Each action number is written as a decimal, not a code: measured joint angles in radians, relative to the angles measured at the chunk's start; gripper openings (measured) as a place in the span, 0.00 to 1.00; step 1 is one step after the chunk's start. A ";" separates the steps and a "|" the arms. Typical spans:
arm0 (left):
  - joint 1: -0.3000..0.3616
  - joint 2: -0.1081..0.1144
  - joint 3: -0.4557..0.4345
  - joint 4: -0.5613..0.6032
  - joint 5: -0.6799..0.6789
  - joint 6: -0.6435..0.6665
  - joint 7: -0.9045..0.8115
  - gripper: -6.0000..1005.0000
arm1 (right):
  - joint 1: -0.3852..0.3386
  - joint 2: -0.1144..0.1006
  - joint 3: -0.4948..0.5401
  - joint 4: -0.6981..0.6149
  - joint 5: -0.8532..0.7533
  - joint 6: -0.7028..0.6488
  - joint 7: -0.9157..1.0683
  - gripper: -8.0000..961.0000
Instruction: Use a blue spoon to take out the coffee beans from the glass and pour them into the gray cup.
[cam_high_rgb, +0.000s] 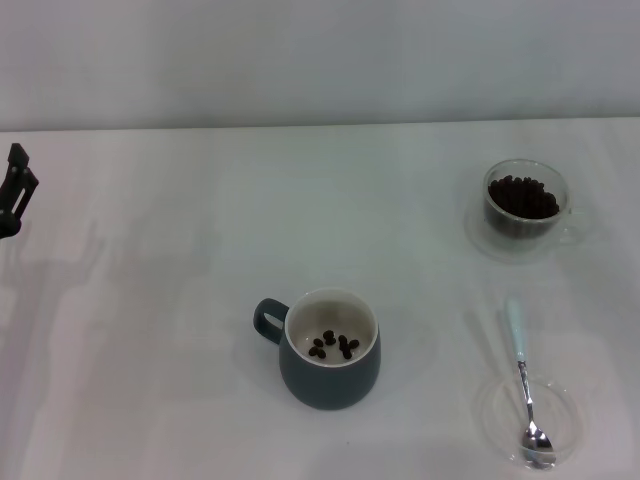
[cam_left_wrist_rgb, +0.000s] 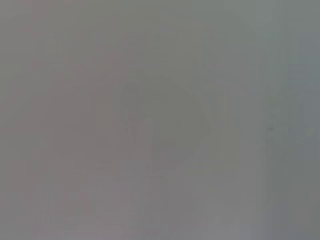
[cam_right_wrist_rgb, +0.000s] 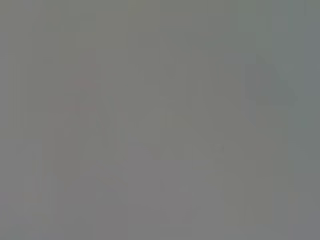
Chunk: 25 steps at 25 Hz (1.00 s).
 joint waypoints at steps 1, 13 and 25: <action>0.000 0.000 0.000 0.000 0.000 0.001 0.000 0.88 | 0.000 0.000 0.000 0.002 0.007 -0.004 -0.014 0.69; -0.006 -0.001 0.000 0.029 0.001 -0.002 -0.002 0.88 | 0.009 0.002 0.000 0.019 0.046 0.003 -0.091 0.91; -0.038 -0.002 0.002 0.053 0.006 -0.095 -0.002 0.88 | 0.012 0.002 0.001 0.019 0.047 0.014 -0.095 0.91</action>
